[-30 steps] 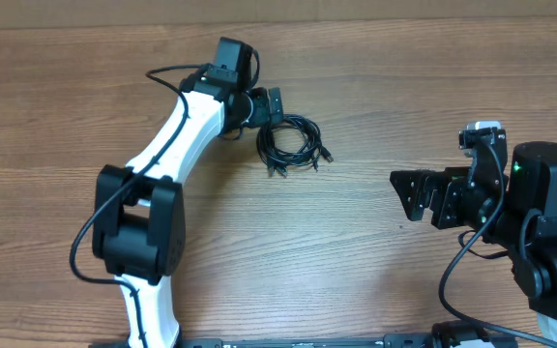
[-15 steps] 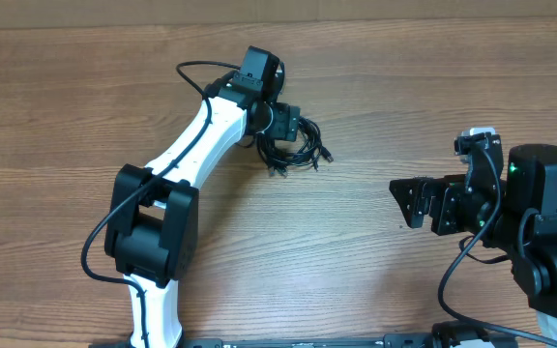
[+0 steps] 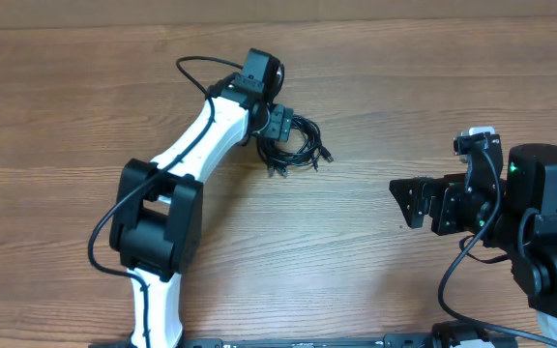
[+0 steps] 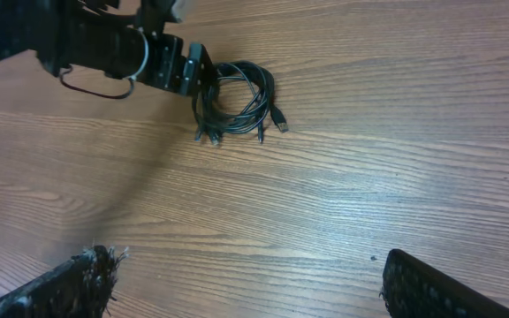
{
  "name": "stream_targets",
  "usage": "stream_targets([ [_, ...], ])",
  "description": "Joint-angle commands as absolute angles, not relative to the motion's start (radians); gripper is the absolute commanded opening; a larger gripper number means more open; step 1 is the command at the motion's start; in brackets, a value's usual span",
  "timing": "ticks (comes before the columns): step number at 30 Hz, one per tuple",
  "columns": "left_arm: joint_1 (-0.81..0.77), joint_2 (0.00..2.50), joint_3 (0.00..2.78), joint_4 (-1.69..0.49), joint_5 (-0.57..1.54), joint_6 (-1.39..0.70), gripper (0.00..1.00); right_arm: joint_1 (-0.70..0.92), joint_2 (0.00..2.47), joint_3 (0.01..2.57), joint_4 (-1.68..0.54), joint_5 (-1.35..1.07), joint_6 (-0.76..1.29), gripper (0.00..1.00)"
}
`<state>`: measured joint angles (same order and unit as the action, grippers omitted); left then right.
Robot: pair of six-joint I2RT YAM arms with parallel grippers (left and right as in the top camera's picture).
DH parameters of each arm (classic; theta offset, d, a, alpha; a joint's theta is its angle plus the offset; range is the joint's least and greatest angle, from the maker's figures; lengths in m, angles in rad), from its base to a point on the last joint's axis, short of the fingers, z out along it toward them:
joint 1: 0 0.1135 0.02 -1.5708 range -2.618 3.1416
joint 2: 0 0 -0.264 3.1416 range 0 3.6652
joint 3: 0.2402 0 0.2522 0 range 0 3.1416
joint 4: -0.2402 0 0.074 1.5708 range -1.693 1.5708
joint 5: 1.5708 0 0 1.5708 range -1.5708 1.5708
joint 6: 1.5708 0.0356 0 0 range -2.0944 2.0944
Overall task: Untangle cables
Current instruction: 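Reach the left gripper down onto the coiled black cable bundle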
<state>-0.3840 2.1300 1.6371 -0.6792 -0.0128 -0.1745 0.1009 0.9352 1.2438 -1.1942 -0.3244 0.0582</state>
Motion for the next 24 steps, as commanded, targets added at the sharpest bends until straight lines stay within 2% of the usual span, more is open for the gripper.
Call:
stream_targets([
  [1, -0.382, 2.179, 1.658, -0.672, -0.026, -0.149, 0.85, 0.108, 0.934, 1.269, -1.191, -0.315, 0.051, 0.96],
  [3, -0.382, 2.188, 1.658, -0.672, -0.026, -0.148, 0.80, 0.108, 0.934, 1.269, -1.192, -0.315, 0.051, 0.96],
  [4, -0.382, 2.188, 1.658, -0.672, -0.026, -0.148, 0.73, 0.108, 0.934, 1.269, -1.192, -0.315, 0.051, 0.96],
  [7, -0.382, 2.187, 1.669, -0.679, -0.026, -0.134, 0.21, 0.108, 0.934, 1.269, -1.192, -0.315, 0.051, 0.96],
  [10, -0.384, 2.183, 1.706, -0.720, -0.025, -0.134, 0.07, 0.108, 0.935, 1.269, -1.191, -0.315, 0.051, 0.96],
  [21, -0.405, 2.177, 1.977, -0.942, 0.002, -0.144, 0.04, 0.108, 0.968, 1.269, -1.192, -0.315, 0.051, 0.95],
  [24, -0.411, 2.177, 2.090, -1.048, 0.002, -0.165, 0.04, 0.108, 0.984, 1.269, -1.191, -0.315, 0.050, 0.91],
])
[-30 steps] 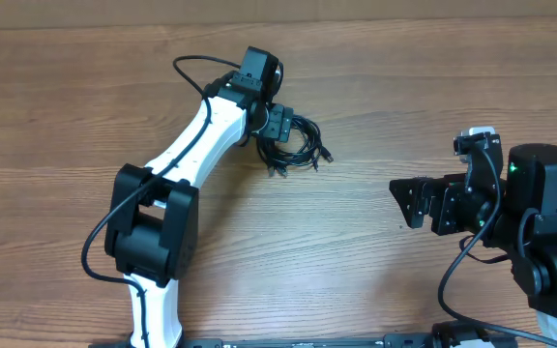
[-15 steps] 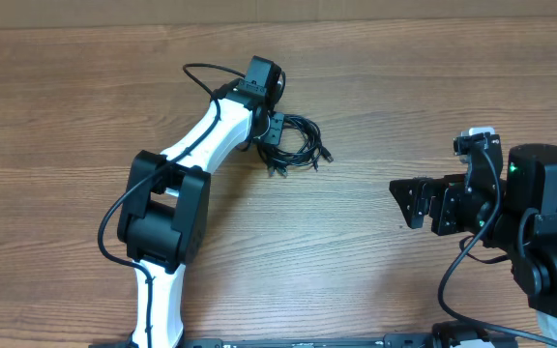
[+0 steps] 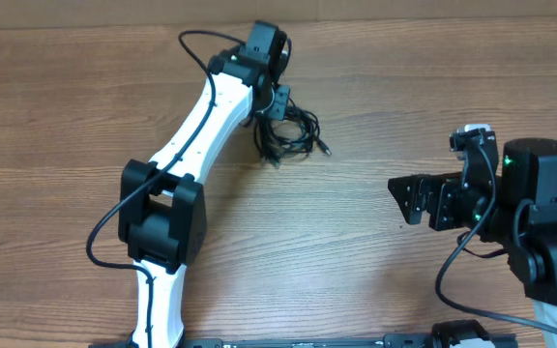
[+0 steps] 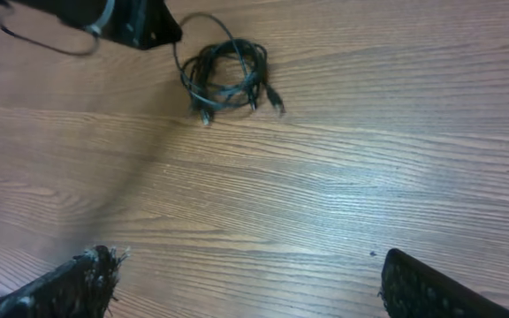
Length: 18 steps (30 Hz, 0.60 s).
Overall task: Untangle cables
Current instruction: 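Reach the left gripper down onto the coiled black cable bundle, then grasp a cable end with the left gripper and lift it up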
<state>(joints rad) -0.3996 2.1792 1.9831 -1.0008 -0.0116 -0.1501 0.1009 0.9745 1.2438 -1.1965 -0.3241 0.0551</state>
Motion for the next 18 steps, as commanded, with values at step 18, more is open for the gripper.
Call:
stream_targets([
  [18, -0.413, 2.169, 3.125, -1.689, 0.152, -0.267, 0.04, 0.108, 1.063, 1.269, -1.077, -0.345, 0.047, 0.86],
])
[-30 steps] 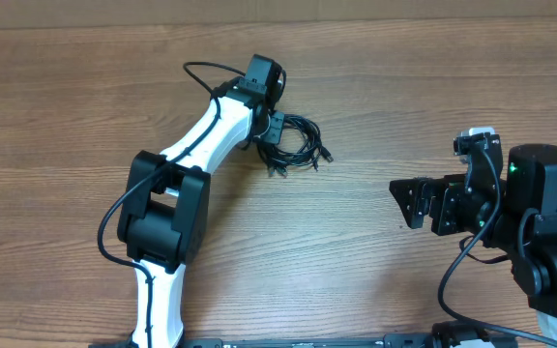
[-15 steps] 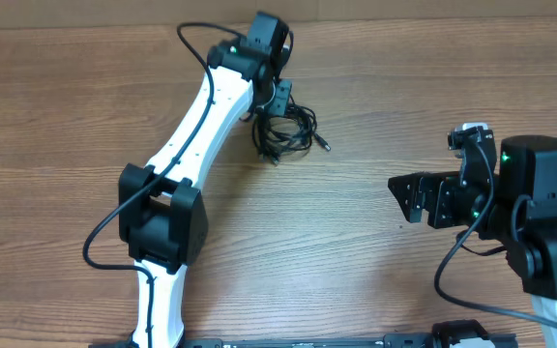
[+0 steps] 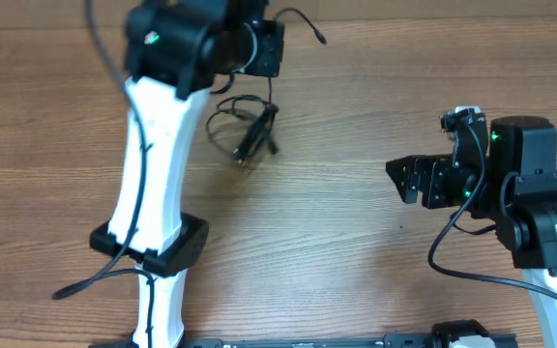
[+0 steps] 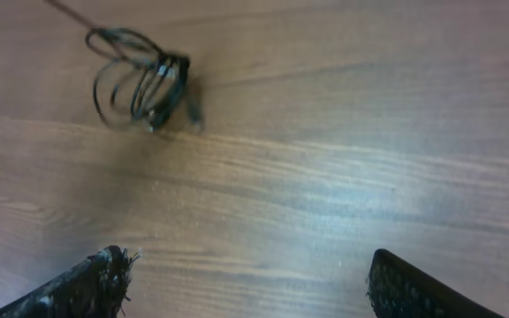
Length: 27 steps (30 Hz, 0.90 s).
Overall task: Untangle cables
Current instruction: 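Grasp a cable end with the left gripper and lift it up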
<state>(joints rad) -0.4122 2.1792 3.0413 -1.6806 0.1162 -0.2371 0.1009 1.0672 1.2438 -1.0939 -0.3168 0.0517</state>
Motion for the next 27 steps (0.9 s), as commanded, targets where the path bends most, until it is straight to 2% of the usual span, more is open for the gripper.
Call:
stream_targets([
  [1, -0.413, 2.156, 3.141, -1.687, 0.169, -0.284, 0.04, 0.109, 1.064, 1.269, -1.066, -0.372, 0.044, 0.86],
  [5, -0.413, 2.075, 3.142, -1.676, 0.219, -0.310, 0.04, 0.137, 1.074, 1.269, -1.026, -0.493, -0.005, 0.86],
  [10, -0.413, 1.951, 3.142, -1.634, 0.190, -0.315, 0.04, 0.199, 1.119, 1.269, -0.977, -0.496, -0.006, 0.86],
  [15, -0.413, 1.835, 3.142, -1.621, 0.020, -0.321, 0.04, 0.333, 1.203, 1.269, -0.894, -0.500, -0.052, 0.87],
  [20, -0.413, 1.783, 3.142, -1.618, 0.000, -0.331, 0.04, 0.457, 1.278, 1.269, -0.844, -0.498, -0.180, 0.91],
  [27, -0.413, 1.744, 3.142, -1.615, -0.098, -0.341, 0.04, 0.493, 1.388, 1.269, -0.818, -0.466, -0.196, 0.89],
])
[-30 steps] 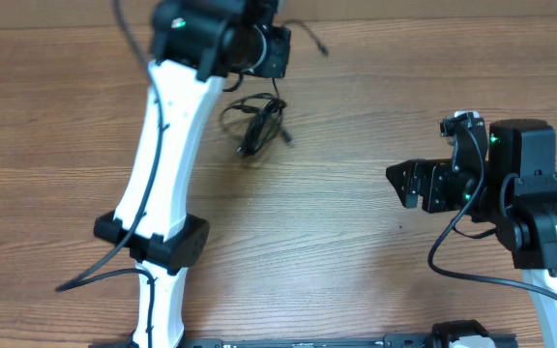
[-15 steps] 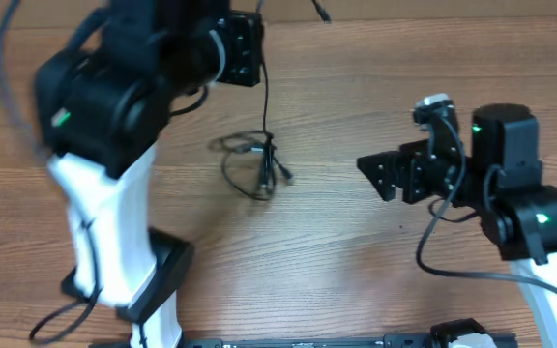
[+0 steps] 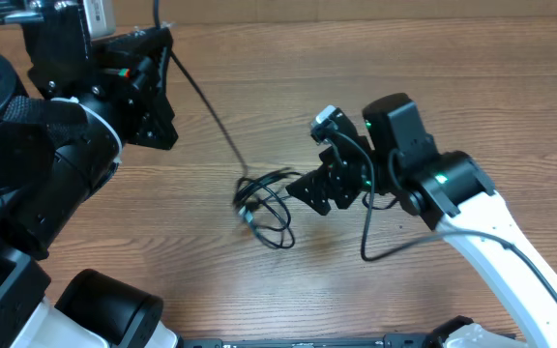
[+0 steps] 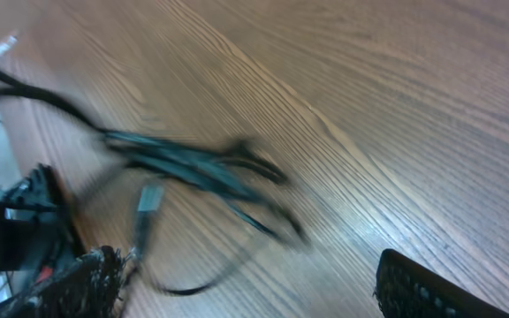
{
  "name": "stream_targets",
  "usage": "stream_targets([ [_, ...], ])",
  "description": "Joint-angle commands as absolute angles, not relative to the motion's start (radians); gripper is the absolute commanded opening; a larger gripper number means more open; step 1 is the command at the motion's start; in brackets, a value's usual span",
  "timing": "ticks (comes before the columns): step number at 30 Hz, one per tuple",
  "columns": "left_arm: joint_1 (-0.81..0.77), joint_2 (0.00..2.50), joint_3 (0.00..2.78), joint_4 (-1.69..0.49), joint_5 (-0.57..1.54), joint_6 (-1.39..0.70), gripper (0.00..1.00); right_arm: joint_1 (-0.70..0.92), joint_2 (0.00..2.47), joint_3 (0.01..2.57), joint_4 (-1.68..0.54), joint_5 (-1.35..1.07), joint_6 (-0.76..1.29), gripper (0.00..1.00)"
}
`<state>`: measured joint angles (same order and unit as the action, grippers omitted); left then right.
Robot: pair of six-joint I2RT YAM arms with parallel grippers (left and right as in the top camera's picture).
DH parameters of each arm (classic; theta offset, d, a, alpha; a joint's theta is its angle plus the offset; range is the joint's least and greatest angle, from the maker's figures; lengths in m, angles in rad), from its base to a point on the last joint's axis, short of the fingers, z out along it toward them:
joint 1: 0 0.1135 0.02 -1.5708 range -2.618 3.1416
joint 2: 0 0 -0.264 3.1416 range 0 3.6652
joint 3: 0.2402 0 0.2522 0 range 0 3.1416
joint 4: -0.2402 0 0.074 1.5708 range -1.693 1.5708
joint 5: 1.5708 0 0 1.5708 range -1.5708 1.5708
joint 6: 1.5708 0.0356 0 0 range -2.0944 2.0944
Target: Untangle cables
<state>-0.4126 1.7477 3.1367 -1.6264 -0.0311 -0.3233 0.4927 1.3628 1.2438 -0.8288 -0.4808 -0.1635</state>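
A tangle of thin black cables [image 3: 264,205] lies on the wooden table [image 3: 511,106] near its middle. One strand [image 3: 206,111] runs taut from the tangle up and left to my left gripper [image 3: 165,58], which is raised high, close to the overhead camera, and appears shut on that strand. My right gripper [image 3: 309,191] sits just right of the tangle. In the right wrist view the blurred cables [image 4: 193,168] lie ahead of the open right gripper [image 4: 259,283], with one loop close to its left finger [image 4: 87,283]. Nothing is held between the right fingers.
The raised left arm [image 3: 37,164] fills the left side of the overhead view and hides the table under it. The right arm's own lead [image 3: 395,246] hangs in a loop below its wrist.
The cable tangle now lies further right and nearer the front. My left gripper is higher and further left, with the strand stretched out. My right gripper has moved from the right side to just beside the tangle.
At first my left gripper was down on the coiled cables at the back of the table, and the right arm waited open at the right. Then the left gripper had risen with a strand, the coil dangling. Now the strand is drawn long and the right gripper is at the tangle.
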Motion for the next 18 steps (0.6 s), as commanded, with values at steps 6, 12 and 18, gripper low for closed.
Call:
stream_targets([
  [6, -0.413, 1.745, 3.142, -1.612, -0.102, -0.342, 0.04, 0.516, 1.417, 1.269, -0.807, -0.465, -0.197, 0.88],
  [12, -0.413, 1.745, 3.142, -1.607, -0.141, -0.345, 0.04, 0.551, 1.416, 1.305, -0.790, -0.485, -0.184, 0.91],
  [18, -0.413, 1.745, 3.142, -1.607, -0.141, -0.345, 0.04, 0.629, 1.416, 1.322, -0.775, -0.498, -0.185, 0.91],
])
